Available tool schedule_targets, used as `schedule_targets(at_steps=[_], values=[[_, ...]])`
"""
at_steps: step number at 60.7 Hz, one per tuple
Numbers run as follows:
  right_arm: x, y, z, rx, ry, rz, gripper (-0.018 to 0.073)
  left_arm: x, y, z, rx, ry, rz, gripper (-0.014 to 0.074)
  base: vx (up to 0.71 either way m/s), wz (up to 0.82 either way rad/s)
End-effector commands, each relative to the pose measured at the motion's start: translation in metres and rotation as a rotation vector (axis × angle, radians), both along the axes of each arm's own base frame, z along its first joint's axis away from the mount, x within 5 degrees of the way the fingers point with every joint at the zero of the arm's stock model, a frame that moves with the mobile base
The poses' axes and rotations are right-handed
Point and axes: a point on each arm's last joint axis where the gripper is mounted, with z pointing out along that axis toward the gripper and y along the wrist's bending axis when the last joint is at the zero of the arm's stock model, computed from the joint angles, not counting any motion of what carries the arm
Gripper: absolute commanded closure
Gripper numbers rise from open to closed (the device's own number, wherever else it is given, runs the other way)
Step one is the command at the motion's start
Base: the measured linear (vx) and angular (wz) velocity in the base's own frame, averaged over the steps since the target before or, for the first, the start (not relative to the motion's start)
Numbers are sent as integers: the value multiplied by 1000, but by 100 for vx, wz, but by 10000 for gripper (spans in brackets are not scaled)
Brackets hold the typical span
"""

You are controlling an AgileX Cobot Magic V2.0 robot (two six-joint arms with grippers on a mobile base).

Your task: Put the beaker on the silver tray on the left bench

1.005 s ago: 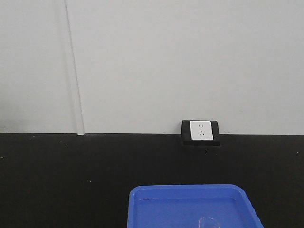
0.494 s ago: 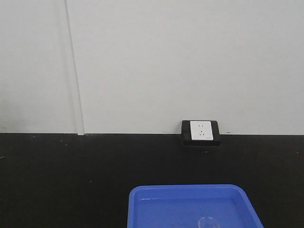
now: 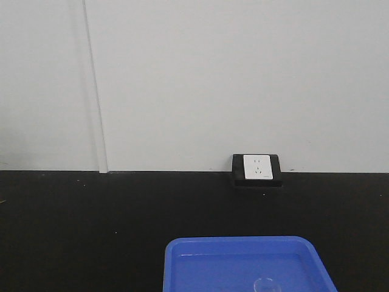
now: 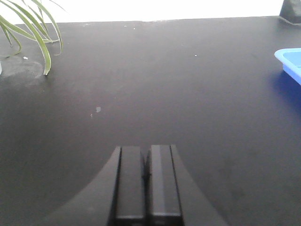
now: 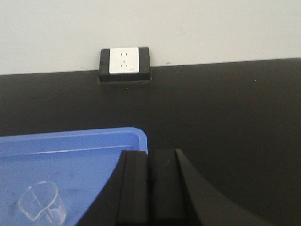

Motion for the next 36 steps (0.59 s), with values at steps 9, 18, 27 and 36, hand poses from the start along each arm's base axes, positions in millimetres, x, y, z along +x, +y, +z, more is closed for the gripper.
schedule_targets(at_steps=[9,18,27,36], values=[[19,-1,6,27,-44,-9,209,2,0,0,-9,-62,0,595,0,0],[29,-1,-1,34,-35,-7,109,2,0,0,-9,-62,0,595,0,0],[38,1,-14,4,-65,21,100,2,0,0,-9,-62,0,595,0,0],[43,11,-48,-111,-54,165,103,2,0,0,-9,-62,0,595,0,0]])
